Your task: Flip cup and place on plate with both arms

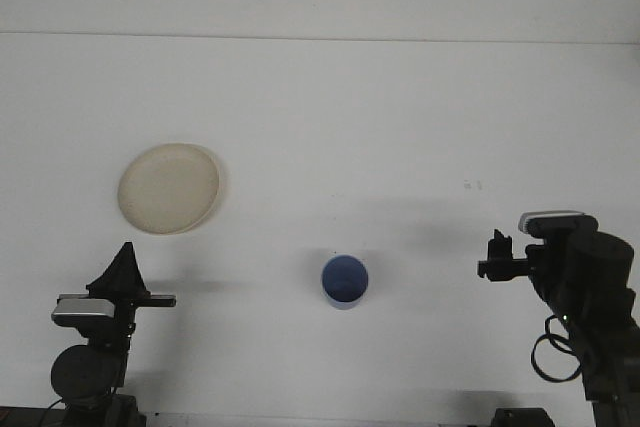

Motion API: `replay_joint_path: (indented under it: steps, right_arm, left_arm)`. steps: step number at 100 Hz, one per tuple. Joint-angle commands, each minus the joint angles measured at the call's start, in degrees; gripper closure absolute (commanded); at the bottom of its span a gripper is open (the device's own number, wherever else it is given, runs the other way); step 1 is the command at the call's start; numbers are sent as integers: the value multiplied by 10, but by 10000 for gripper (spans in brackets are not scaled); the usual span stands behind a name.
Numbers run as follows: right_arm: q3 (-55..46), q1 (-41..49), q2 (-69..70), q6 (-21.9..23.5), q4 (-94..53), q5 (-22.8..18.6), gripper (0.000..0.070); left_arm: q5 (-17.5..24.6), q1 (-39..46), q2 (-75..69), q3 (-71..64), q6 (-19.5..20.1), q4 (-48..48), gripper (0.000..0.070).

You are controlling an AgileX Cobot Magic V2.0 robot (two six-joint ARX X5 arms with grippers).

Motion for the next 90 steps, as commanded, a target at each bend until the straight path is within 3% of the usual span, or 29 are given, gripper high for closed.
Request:
replay_joint_path:
  steps: [1,20,30,90]
  right_arm:
    - [-39,0,-26,-10,50,-2,210]
    - [-169,0,-108,-12,177,0,210]
    - [-205,3,-144,9,228,-7,210]
    - [-211,4,-169,3,237,-2,210]
  left_arm:
    - [2,0,0,-11,3,10,688]
    - [2,0,0,-11,3,10,688]
    - [2,0,0,-11,3,10,688]
    - [2,0,0,10,0,12,688]
